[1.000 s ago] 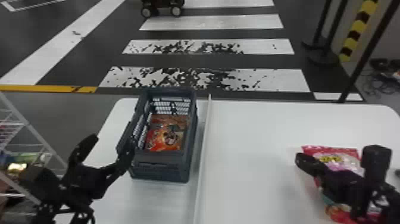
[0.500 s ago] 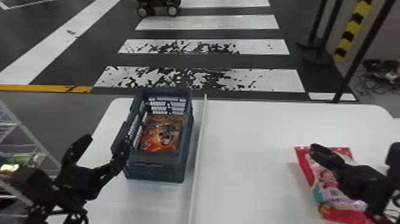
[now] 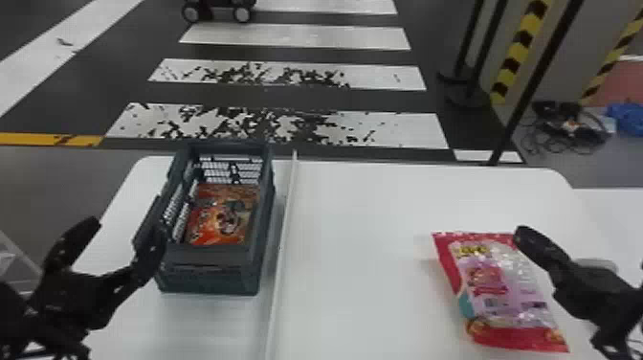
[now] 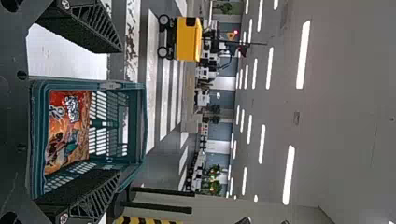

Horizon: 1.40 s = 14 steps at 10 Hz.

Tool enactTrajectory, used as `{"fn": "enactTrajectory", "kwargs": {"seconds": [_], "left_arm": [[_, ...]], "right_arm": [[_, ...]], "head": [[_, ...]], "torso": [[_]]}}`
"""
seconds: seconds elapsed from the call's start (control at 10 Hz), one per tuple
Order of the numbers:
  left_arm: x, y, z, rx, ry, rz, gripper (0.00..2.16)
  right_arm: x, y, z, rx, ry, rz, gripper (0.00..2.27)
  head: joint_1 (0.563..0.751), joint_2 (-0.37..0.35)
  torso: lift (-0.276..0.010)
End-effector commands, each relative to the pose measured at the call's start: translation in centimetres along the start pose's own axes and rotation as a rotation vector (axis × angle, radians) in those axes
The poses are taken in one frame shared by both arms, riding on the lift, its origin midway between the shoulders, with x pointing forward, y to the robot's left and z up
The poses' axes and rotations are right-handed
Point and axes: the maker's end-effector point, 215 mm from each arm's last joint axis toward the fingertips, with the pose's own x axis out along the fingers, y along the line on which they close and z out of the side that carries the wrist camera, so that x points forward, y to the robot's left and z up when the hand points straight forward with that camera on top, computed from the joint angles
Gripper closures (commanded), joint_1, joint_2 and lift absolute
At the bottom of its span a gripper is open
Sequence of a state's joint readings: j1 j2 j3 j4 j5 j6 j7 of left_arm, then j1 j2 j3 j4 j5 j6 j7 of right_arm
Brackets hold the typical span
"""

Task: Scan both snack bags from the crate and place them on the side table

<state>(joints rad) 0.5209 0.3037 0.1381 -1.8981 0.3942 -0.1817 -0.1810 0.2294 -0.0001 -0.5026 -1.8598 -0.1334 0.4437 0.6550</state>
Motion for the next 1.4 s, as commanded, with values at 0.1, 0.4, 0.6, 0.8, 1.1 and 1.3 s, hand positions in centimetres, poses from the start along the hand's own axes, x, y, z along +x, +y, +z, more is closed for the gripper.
{"fn": "enactTrajectory", "kwargs": {"seconds": [0.1,0.4,0.6,0.8,1.1,1.3], "left_arm": [[0.0,0.0,0.1,0.002,-0.002,-0.001,0.08],[0.0,-0.3,0.9,0.007,-0.014,-0.009,0.08],[0.0,-0.7,2.0,0.011,-0.042,-0.019,0.08],[-0.6,-1.2,3.3,0.021,-0.078,-0.028,0.08],[-1.1,-1.3,3.4,0.024,-0.085,-0.029,0.08],[-1.2,-1.1,2.9,0.023,-0.075,-0.027,0.08]], "right_arm": [[-2.9,-2.3,1.7,0.025,-0.04,-0.043,1.19],[-5.1,-5.0,2.6,0.013,-0.07,-0.099,0.08],[-6.5,-7.4,2.5,0.002,-0.065,-0.153,0.08],[-7.9,-10.4,1.5,-0.027,-0.051,-0.222,0.12],[-8.5,-13.4,-1.7,-0.021,0.02,-0.253,0.12],[-7.8,-15.1,-2.3,-0.024,0.058,-0.242,0.12]], "head": [[0.695,-0.076],[0.695,-0.116],[0.695,-0.153],[0.695,-0.188],[0.695,-0.255],[0.695,-0.261]], "torso": [[-0.098],[-0.098],[-0.098],[-0.098],[-0.098],[-0.098]]}}
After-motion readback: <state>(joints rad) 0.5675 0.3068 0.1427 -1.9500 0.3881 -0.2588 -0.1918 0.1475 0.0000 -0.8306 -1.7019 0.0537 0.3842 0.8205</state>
